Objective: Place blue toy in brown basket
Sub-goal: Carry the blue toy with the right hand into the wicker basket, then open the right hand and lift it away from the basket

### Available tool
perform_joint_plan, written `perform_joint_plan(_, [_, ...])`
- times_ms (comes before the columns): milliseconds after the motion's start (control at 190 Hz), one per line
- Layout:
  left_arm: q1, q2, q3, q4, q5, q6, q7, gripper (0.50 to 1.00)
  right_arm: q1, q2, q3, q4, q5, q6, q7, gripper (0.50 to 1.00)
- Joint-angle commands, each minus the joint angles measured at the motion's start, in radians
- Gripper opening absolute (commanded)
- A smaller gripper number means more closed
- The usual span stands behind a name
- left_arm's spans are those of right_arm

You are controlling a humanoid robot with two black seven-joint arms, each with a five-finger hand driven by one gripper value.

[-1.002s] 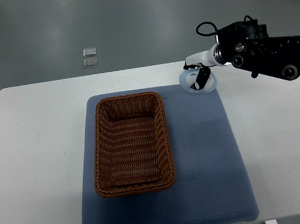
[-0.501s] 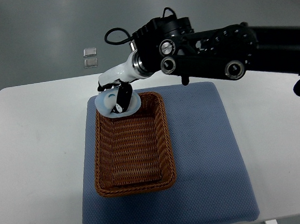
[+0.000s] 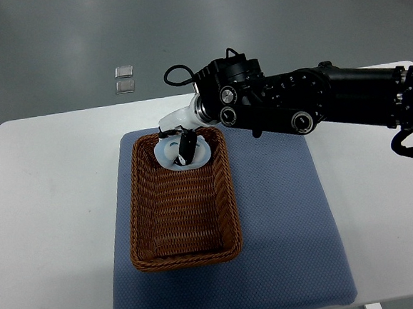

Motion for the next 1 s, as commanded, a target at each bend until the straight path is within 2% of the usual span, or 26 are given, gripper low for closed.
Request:
perform_joint_plan(0, [0.000,0.000,0.000,0.000,0.000,0.000,0.001,1.000,-0.017,0.000,0.001,-0.001,0.000,-0.005,0.011,0.500])
perform_joint_plan(269, [-0.002,0.000,0.000,0.001,0.000,0.000,0.000,1.000,-0.090,0.000,0.001,0.000,0.000,-0.021,0.015,0.500])
perform_joint_plan(453, [-0.002,0.000,0.000,0.001,0.000,0.000,0.000,1.000,-0.129,0.000,0.001,0.002,-0.001,-0.028,0.025,0.541])
perform_joint_plan(554, [-0.002,0.000,0.000,0.001,0.000,0.000,0.000,1.000,-0.140,0.000,0.001,0.005,-0.001,-0.028,0.028,0.633])
perform_joint_plan(596, [-0.002,0.000,0.000,0.001,0.000,0.000,0.001,1.000,-0.142,0.000,0.001,0.006,-0.001,-0.028,0.029,0.703])
perform_joint_plan(612, [-0.002,0.000,0.000,0.003,0.000,0.000,0.000,1.000,-0.142,0.000,0.003,0.008,-0.001,-0.028,0.029,0.748])
perform_joint_plan(643, [-0.002,0.000,0.000,0.003,0.000,0.000,0.000,1.000,-0.142,0.000,0.003,0.008,-0.001,-0.028,0.029,0.782])
perform_joint_plan(696, [-0.003,0.000,0.000,0.003,0.000,0.000,0.000,1.000,-0.142,0.000,0.003,0.008,-0.001,-0.028,0.029,0.799])
perform_joint_plan(859, [-0.003,0.000,0.000,0.003,0.000,0.000,0.000,1.000,-0.142,0.000,0.012,0.008,0.000,-0.028,0.029,0.895])
perform_joint_plan(996, [-0.005,0.000,0.000,0.003,0.000,0.000,0.001,1.000,-0.126,0.000,0.021,0.006,0.003,-0.019,0.029,0.903])
